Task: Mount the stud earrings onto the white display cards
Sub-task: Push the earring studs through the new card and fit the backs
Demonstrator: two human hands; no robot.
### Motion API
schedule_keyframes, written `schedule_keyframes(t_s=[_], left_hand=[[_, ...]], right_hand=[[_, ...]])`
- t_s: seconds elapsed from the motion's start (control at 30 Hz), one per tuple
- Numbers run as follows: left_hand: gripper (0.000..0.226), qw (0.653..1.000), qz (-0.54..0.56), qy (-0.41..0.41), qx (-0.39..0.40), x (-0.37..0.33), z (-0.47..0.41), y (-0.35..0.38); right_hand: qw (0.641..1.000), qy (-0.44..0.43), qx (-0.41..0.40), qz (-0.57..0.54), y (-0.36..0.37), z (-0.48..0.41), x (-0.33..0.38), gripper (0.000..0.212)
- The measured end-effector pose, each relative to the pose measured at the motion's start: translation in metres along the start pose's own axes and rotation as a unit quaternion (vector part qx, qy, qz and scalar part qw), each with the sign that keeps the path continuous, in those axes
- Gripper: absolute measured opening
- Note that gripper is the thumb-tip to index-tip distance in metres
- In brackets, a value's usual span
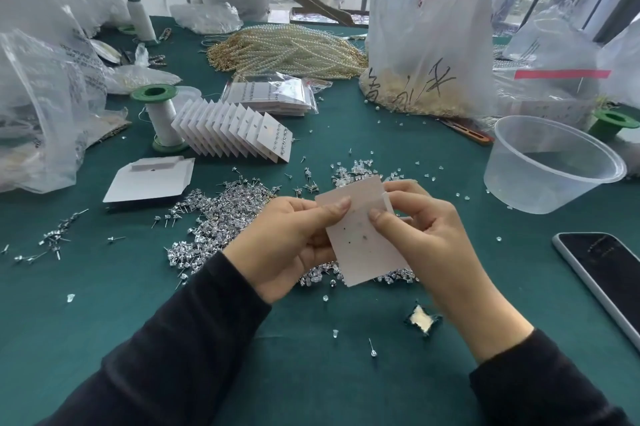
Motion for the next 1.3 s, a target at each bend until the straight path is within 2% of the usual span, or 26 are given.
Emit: schedule_keyframes(t_s=[0.1, 0.27, 0.4, 0.5, 0.57, 0.67, 0.7, 0.73, 0.77, 0.83, 0.87, 1.0, 1.13, 1.2, 1.3], left_hand=[[0.021, 1.000, -0.009, 0.010, 0.008, -0.004, 0.001, 0.001], [0.021, 0.998, -0.043, 0.037, 0.010, -0.007, -0.001, -0.001], [0.023, 0.999, -0.038, 0.034, 0.011, -0.007, -0.002, 0.000], [0.017, 0.998, -0.043, 0.049, -0.019, -0.010, -0.004, -0.007], [0.016, 0.993, -0.089, 0.075, -0.029, -0.014, -0.005, -0.010], [0.021, 0.986, -0.133, 0.101, -0.026, -0.016, -0.004, -0.007], [0.022, 0.983, -0.143, 0.107, -0.031, -0.017, -0.004, -0.008], [0.023, 0.981, -0.151, 0.115, -0.041, -0.018, -0.004, -0.010], [0.026, 0.978, -0.160, 0.123, -0.054, -0.020, -0.004, -0.012], [0.033, 0.968, -0.194, 0.141, -0.076, -0.024, -0.004, -0.018], [0.033, 0.961, -0.220, 0.151, -0.077, -0.027, -0.004, -0.018], [0.039, 0.940, -0.279, 0.186, -0.062, -0.035, -0.001, -0.010], [0.037, 0.938, -0.284, 0.193, -0.053, -0.036, 0.000, -0.007], [0.033, 0.942, -0.274, 0.187, -0.053, -0.033, -0.002, -0.008], [0.033, 0.950, -0.260, 0.166, -0.050, -0.026, -0.003, -0.009]], right_hand=[[0.999, 0.015, 0.025, -0.019, 0.001, -0.001, -0.002, 0.017], [0.998, 0.013, 0.053, 0.006, 0.004, 0.000, -0.001, 0.022], [0.997, 0.030, 0.064, -0.017, 0.006, 0.001, -0.005, 0.022], [1.000, 0.018, 0.013, -0.020, -0.001, -0.001, -0.004, 0.020], [0.999, 0.019, -0.030, -0.032, -0.012, -0.003, -0.005, 0.020], [0.990, 0.071, 0.054, -0.106, 0.000, -0.004, -0.014, 0.010], [0.990, 0.075, 0.057, -0.109, 0.002, -0.003, -0.015, 0.011], [0.997, 0.047, 0.016, -0.060, -0.004, -0.002, -0.012, 0.020], [0.997, -0.020, -0.061, 0.033, -0.014, 0.002, 0.001, 0.030], [0.941, -0.194, -0.190, 0.203, -0.017, 0.023, 0.036, 0.034], [0.920, -0.244, -0.198, 0.235, -0.009, 0.030, 0.044, 0.029], [0.910, -0.259, -0.179, 0.271, 0.011, 0.032, 0.043, 0.010], [0.878, -0.294, -0.217, 0.310, 0.013, 0.036, 0.044, 0.003], [0.863, -0.310, -0.235, 0.322, 0.013, 0.038, 0.045, 0.004], [0.866, -0.303, -0.239, 0.317, 0.013, 0.037, 0.044, 0.012]])
Point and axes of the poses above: each hand's wrist, its own z-axis away from the middle knuckle, its own y-axis out of the palm, x = y × z, the point moved 10 cm from there along -z, towards the middle knuckle, and after that the axes turned 13 degrees about y, right-handed, at the moved point
